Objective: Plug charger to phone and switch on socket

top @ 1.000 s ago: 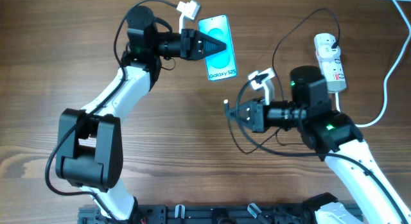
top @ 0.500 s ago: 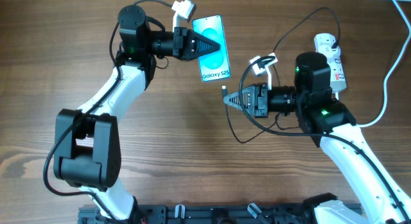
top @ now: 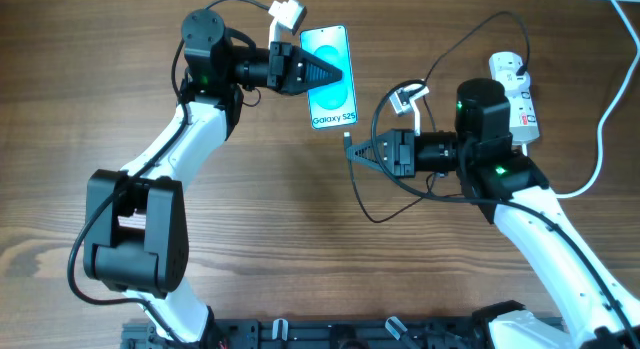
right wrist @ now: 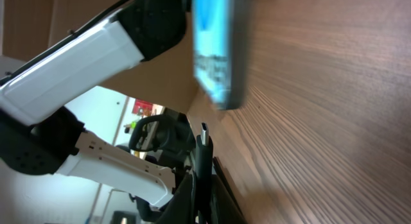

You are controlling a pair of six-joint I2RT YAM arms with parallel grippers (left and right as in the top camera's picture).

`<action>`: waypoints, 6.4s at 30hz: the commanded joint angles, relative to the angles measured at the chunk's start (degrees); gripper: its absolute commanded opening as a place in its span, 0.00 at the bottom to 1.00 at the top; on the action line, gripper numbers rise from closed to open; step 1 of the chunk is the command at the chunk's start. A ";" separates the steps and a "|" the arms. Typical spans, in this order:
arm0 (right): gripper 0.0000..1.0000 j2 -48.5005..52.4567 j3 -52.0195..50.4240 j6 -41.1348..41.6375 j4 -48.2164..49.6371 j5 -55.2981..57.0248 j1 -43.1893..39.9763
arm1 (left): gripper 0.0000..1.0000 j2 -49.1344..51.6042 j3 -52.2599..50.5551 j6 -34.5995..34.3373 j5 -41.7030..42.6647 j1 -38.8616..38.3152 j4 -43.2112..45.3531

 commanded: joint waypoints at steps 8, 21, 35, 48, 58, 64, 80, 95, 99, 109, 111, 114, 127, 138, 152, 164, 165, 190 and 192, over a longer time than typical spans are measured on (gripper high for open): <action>0.04 1.31 -0.15 3.39 4.20 -1.36 0.09 | 0.04 -1.22 0.68 -4.24 -0.24 -0.90 1.42; 0.04 1.31 -0.15 4.44 4.92 -1.36 0.09 | 0.04 -1.22 0.68 -3.80 -1.53 -1.42 1.44; 0.04 1.31 -0.15 4.92 5.44 1.03 2.56 | 0.04 -1.22 0.66 -3.61 -1.90 -2.56 1.42; 0.04 1.31 -0.15 4.94 5.44 1.01 2.56 | 0.04 -1.22 0.68 -2.14 1.99 0.72 1.40; 0.04 1.31 -0.15 4.94 5.46 1.05 2.56 | 0.04 -1.22 0.66 -2.19 1.97 -0.98 1.38; 0.04 1.31 -0.13 5.33 5.46 1.86 2.56 | 0.04 -1.22 0.68 -2.38 1.99 -0.98 1.36; 0.04 1.31 -0.15 6.36 5.62 3.21 2.56 | 0.04 -1.22 0.66 -2.58 2.08 -1.05 1.11; 0.04 1.31 -0.13 6.67 8.24 3.21 2.56 | 0.04 -1.22 0.66 -2.56 2.21 -2.93 1.11; 0.09 1.31 -0.13 6.71 7.98 2.25 2.56 | 0.04 -1.22 0.66 -2.29 2.19 -2.75 1.18; 0.17 1.31 -0.13 7.96 7.96 0.13 2.56 | 0.04 -1.22 0.66 -2.10 1.70 -0.48 1.64; 0.17 1.31 -0.13 8.28 7.98 0.13 2.56 | 0.04 -1.22 0.66 -2.10 1.44 -0.48 1.79; 0.17 1.31 -0.13 8.85 7.96 -0.07 2.58 | 0.04 -1.22 0.66 -2.10 1.09 -0.48 2.49; 0.15 1.31 -0.13 9.38 7.98 3.67 5.35 | 0.04 -1.22 0.66 -2.12 0.63 -0.48 2.47; 0.04 1.31 -0.13 9.40 8.24 5.44 5.16 | 0.04 -1.22 0.66 -2.14 2.21 -0.55 2.40; 0.04 1.31 0.28 9.79 11.06 6.47 5.11 | 0.04 -1.22 0.66 -2.08 2.75 -2.27 0.79; 0.05 1.29 0.90 10.25 11.26 6.47 3.56 | 0.04 -3.21 -4.98 -2.10 2.84 -2.91 3.37; 0.05 1.29 1.18 10.23 11.21 6.45 3.56 | 0.04 -3.72 -5.90 -2.10 2.84 -2.91 4.26; 0.05 1.31 2.03 8.07 10.95 4.28 3.56 | 0.03 -5.88 -10.27 -2.16 2.97 -6.27 1.92; 0.04 1.29 2.03 7.89 10.95 4.24 3.54 | 0.03 -6.03 -10.27 -2.16 2.97 -6.58 1.18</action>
